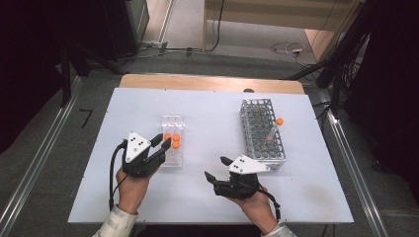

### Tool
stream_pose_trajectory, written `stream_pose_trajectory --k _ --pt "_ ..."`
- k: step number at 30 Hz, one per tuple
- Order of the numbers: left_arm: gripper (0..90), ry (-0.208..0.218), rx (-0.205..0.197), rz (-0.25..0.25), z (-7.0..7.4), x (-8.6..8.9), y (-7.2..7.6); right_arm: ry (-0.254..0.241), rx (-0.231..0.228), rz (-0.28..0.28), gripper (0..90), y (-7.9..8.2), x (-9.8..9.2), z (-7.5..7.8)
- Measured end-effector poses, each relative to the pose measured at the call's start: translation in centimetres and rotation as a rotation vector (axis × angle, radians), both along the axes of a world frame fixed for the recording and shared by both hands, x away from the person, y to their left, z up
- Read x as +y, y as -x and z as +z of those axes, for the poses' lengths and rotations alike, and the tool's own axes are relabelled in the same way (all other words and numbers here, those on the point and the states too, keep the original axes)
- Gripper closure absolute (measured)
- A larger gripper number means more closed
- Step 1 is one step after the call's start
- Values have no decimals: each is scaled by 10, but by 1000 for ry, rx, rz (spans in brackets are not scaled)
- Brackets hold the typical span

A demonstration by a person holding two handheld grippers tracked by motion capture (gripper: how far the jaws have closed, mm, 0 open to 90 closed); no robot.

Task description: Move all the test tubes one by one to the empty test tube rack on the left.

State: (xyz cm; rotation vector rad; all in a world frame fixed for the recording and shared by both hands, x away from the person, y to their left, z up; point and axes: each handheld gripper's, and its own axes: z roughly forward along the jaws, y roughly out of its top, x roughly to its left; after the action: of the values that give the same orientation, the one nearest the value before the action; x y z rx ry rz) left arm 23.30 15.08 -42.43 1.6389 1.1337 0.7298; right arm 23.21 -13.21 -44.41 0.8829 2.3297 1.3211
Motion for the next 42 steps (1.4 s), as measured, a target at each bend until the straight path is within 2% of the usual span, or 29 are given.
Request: stream_pose_trajectory --k 6,11,17,23,31,42 --pt "618 23 3 -10 2 2 1 0 -3 -2 292 0 0 0" --pt "506 59 19 -26 4 3 1 1 -7 -11 293 -1 -2 1" --pt "355 65 14 -10 6 2 2 1 -19 -44 294 -5 -10 3" --pt "307 65 7 24 7 5 3 4 -22 -119 296 -15 -26 8" --pt "267 63 2 37 7 6 3 -11 -25 -254 305 -33 -59 14" --pt "264 63 -2 45 7 7 3 -25 -26 -412 307 -55 -102 17"
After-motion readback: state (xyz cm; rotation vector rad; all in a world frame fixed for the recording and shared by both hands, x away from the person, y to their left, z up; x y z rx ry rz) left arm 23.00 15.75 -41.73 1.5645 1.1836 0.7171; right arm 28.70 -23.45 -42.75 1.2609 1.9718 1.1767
